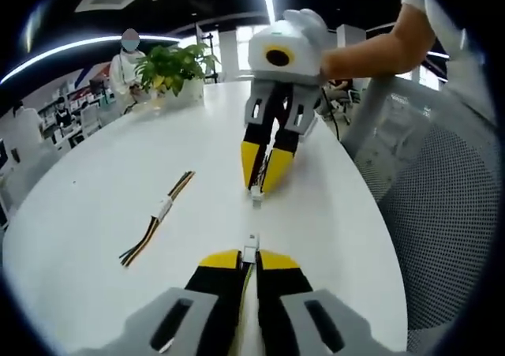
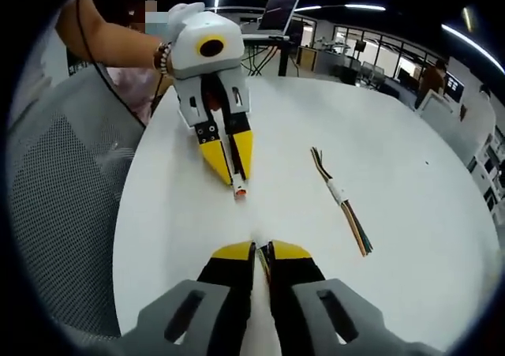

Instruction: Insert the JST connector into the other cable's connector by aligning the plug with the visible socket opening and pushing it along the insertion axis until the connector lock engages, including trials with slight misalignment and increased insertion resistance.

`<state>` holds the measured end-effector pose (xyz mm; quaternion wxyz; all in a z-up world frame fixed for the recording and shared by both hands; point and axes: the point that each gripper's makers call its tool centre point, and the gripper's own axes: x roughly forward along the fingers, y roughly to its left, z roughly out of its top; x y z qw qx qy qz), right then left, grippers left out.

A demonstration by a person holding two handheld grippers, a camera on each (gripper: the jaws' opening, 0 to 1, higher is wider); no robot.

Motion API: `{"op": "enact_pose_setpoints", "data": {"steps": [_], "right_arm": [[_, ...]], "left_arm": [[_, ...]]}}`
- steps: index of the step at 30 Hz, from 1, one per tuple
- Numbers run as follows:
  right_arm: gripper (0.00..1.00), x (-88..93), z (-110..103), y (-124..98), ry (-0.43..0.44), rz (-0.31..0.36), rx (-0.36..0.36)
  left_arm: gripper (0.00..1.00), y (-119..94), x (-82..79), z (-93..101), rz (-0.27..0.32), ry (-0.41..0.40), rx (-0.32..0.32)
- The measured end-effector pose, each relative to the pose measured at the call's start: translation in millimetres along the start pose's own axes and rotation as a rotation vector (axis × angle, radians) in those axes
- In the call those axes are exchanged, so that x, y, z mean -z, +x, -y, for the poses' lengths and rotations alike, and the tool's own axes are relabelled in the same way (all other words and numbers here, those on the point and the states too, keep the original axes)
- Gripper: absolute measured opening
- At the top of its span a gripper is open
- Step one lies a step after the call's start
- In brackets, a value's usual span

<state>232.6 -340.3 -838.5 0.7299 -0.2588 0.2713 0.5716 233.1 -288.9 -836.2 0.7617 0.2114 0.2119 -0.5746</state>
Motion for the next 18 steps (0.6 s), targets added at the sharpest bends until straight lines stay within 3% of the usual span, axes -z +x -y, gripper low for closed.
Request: {"op": "enact_pose_setpoints", "data": {"steps": [10, 18], "right_arm": [[0.04, -20.8, -4, 4, -0.019, 0.027, 0.012], [0.04, -19.8, -11, 9, -0.036, 0.005, -0.014]], "left_arm": [[0.0, 5, -9.6, 1.3, 0.003, 0.027, 0.003], [0.0, 8, -12.1, 4.0, 0.005, 0.035, 0.013]]}}
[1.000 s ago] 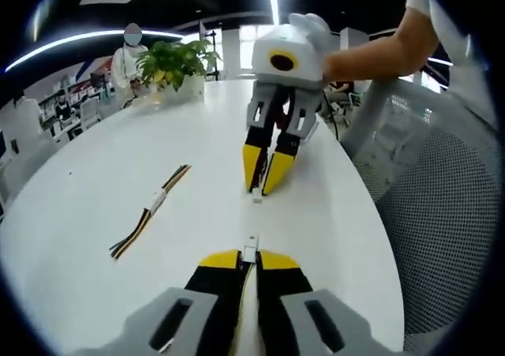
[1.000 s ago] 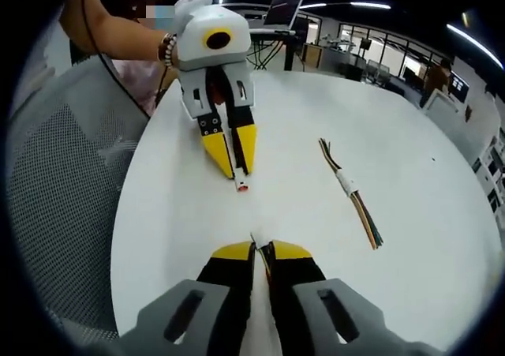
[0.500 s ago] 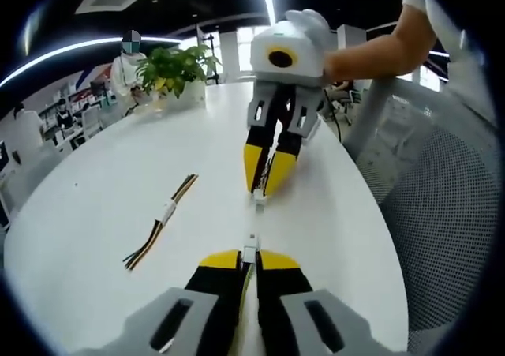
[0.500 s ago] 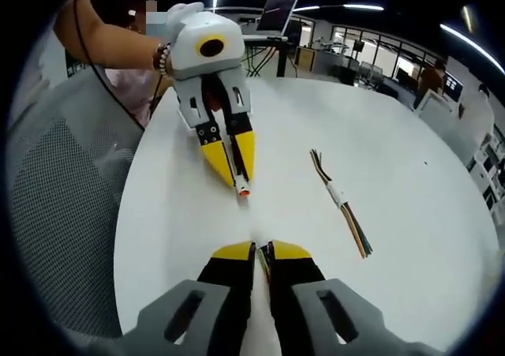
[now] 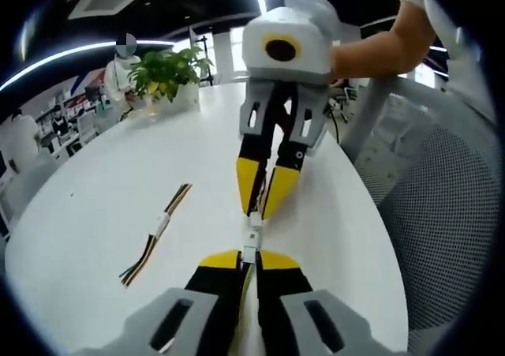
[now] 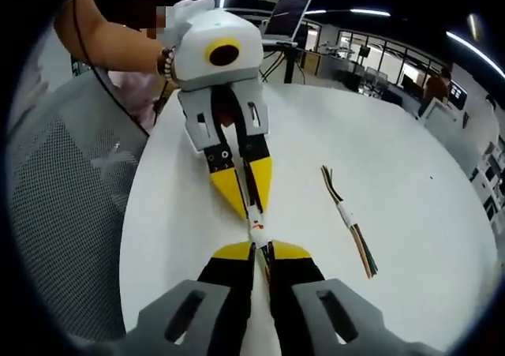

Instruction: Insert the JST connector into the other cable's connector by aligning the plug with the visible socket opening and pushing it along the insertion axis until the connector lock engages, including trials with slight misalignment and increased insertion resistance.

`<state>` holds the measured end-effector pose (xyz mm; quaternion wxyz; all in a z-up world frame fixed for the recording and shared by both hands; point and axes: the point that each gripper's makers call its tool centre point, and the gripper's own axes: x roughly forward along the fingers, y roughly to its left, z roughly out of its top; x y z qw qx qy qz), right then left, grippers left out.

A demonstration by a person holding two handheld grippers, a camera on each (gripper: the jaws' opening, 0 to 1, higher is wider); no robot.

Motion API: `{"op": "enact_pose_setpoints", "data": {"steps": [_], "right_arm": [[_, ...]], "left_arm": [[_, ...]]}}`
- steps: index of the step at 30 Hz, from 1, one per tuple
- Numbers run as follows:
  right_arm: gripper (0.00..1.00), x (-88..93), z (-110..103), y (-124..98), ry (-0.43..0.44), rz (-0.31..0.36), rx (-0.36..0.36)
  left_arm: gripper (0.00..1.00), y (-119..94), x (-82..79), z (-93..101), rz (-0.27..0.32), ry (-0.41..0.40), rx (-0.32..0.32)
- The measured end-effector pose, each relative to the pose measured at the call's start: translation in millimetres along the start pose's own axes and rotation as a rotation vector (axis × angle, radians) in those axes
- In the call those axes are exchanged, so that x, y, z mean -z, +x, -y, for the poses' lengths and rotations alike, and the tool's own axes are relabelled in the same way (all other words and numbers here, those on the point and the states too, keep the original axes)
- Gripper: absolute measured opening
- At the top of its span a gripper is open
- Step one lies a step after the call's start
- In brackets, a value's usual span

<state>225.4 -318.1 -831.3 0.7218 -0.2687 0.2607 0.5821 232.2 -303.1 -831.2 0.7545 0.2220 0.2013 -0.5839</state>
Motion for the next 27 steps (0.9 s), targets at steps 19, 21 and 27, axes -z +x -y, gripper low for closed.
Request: {"op": "enact_pose_setpoints", "data": {"steps": [19, 21, 27], "right_arm": [[0.03, 9.2, 2, 6, 0.065, -0.068, -0.007], [0.03, 10.7, 2, 7, 0.088, -0.08, -0.007], [0.03, 14.1, 4, 9, 0.127, -0.11, -0.001]], "left_arm": [[0.01, 4, -0.4, 3.5, -0.014, 0.041, 0.006], [0.01, 5, -0.9, 4.2, -0.014, 0.042, 0.005], [0.01, 6, -2.8, 2.6, -0.016, 0.054, -0.017]]}}
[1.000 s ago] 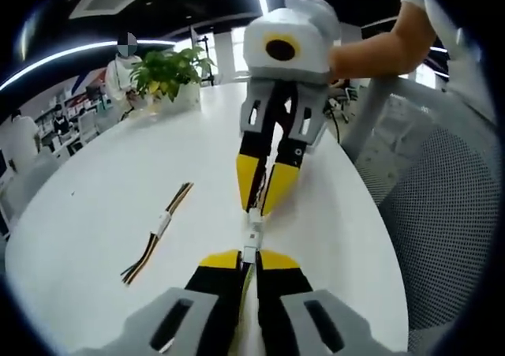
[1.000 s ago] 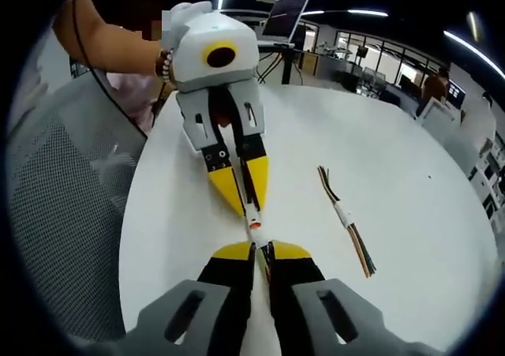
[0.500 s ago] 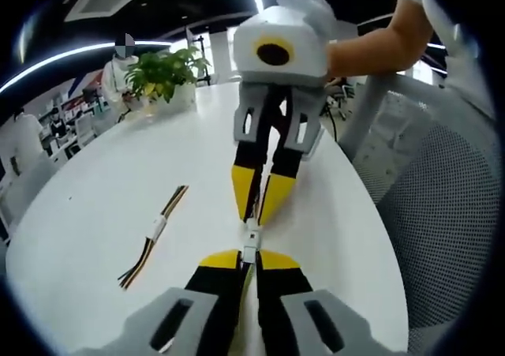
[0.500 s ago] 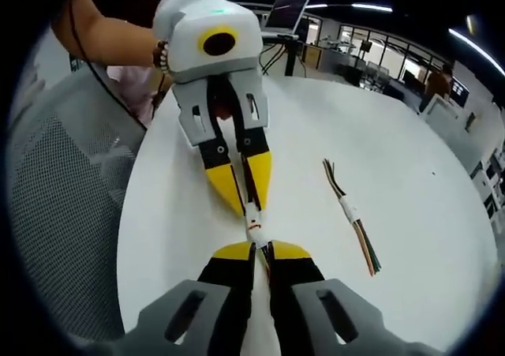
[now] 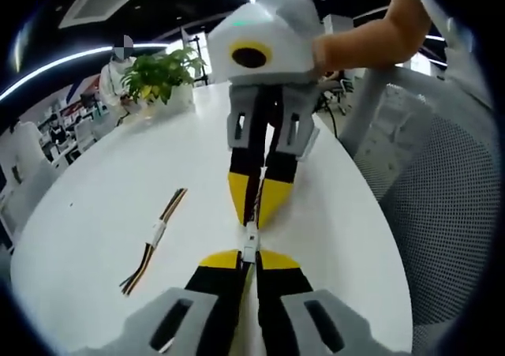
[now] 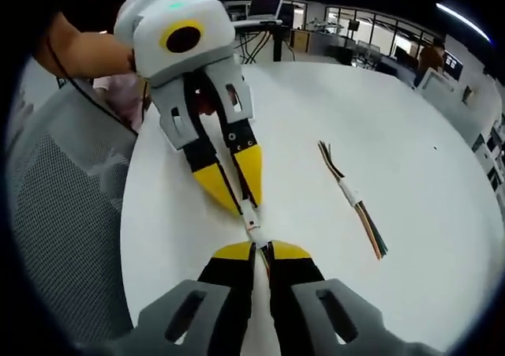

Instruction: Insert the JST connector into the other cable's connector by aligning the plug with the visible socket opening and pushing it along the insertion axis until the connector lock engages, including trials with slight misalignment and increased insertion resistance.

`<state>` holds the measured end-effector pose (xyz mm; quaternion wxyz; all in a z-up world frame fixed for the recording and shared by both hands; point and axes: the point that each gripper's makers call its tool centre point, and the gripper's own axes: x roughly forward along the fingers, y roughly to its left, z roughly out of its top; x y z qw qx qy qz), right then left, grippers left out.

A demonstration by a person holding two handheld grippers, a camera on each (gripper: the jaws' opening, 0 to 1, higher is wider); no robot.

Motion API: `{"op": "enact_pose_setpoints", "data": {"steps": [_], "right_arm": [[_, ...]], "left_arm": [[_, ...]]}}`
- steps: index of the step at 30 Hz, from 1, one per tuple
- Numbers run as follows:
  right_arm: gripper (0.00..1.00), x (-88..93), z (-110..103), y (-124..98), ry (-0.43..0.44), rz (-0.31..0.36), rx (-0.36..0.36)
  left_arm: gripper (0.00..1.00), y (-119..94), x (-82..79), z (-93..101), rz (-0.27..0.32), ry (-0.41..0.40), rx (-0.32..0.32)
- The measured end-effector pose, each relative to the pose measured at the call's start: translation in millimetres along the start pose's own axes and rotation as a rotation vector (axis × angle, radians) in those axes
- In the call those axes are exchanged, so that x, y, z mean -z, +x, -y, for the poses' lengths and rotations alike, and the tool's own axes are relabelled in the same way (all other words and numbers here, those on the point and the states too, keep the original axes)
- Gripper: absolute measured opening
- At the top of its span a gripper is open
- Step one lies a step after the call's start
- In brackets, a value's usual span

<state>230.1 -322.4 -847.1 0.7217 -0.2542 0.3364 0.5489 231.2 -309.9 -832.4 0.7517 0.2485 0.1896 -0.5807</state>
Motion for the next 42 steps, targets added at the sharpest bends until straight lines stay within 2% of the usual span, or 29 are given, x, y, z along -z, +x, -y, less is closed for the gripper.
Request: {"op": "enact_pose_setpoints", "data": {"steps": [5, 11, 42], "right_arm": [[0.03, 1.9, 0, 1, 0.003, -0.012, 0.003], [0.03, -3.8, -1, 0, 0.029, 0.017, -0.001], [0.03, -8.4, -1, 1, -0.034, 0.032, 0.022]], "left_arm": [[0.01, 1, -0.6, 0.4, 0.002, 0.006, -0.003], [0.0, 2, -0.5, 0.6, 0.008, -0.003, -0.009], [0.0, 2, -2.3, -0.1, 0.025, -0.015, -0.015]]}}
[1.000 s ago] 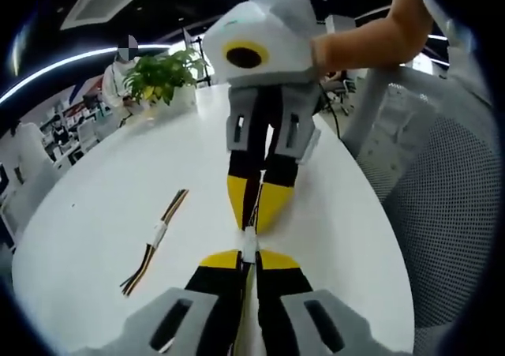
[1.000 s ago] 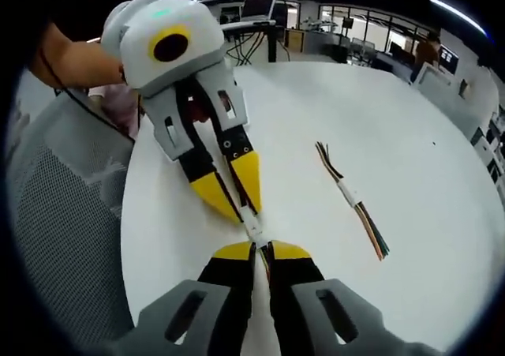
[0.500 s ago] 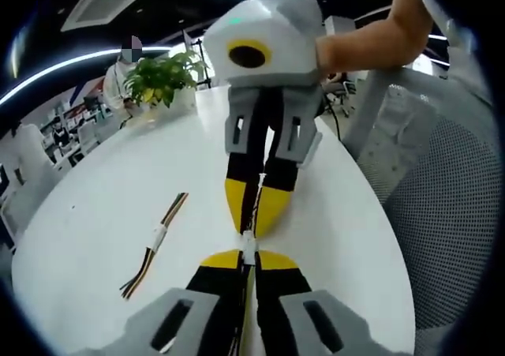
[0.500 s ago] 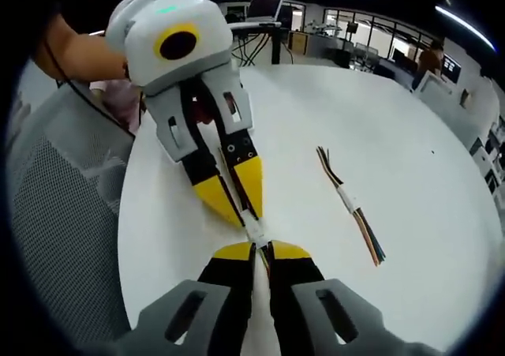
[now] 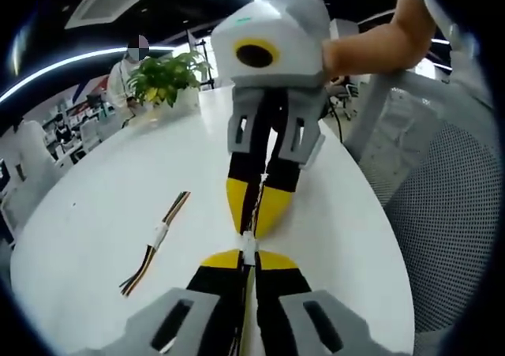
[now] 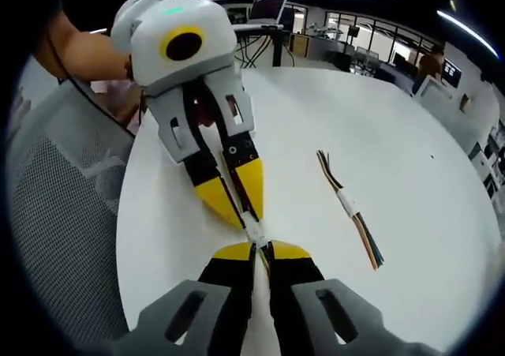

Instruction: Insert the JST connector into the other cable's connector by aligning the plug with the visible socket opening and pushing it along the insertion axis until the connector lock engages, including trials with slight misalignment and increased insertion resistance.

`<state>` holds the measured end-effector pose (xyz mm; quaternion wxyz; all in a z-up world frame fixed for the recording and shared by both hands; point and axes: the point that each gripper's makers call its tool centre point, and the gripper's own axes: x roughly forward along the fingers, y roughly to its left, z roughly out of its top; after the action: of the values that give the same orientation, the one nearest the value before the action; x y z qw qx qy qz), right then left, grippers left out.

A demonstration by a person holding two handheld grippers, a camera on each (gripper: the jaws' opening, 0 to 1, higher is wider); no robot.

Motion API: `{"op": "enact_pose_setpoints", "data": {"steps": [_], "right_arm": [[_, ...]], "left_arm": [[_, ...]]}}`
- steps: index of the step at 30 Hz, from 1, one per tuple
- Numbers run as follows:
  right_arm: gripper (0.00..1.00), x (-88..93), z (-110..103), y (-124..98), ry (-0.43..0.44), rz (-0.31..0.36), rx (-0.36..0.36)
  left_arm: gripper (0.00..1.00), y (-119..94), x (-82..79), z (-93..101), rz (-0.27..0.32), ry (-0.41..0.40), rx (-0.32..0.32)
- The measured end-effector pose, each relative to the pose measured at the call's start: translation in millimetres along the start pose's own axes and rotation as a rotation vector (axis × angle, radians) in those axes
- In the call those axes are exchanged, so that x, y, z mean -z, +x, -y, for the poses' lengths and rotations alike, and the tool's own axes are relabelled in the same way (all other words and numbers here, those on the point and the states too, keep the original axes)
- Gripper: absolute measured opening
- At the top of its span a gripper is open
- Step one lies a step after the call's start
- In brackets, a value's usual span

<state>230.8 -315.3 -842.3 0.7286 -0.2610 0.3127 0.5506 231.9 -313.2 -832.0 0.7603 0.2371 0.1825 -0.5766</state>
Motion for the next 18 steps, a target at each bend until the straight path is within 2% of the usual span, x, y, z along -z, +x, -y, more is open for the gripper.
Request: {"op": "enact_pose_setpoints", "data": {"steps": [9, 18], "right_arm": [[0.04, -1.5, 4, -2, -0.028, 0.014, 0.006], [0.04, -10.3, 29, -1, -0.035, 0.031, 0.039]], "left_arm": [[0.0, 1, -3.8, -4.1, 0.002, 0.003, 0.013], [0.0, 5, -6.9, -29.9, -0.001, 0.012, 0.001]]}}
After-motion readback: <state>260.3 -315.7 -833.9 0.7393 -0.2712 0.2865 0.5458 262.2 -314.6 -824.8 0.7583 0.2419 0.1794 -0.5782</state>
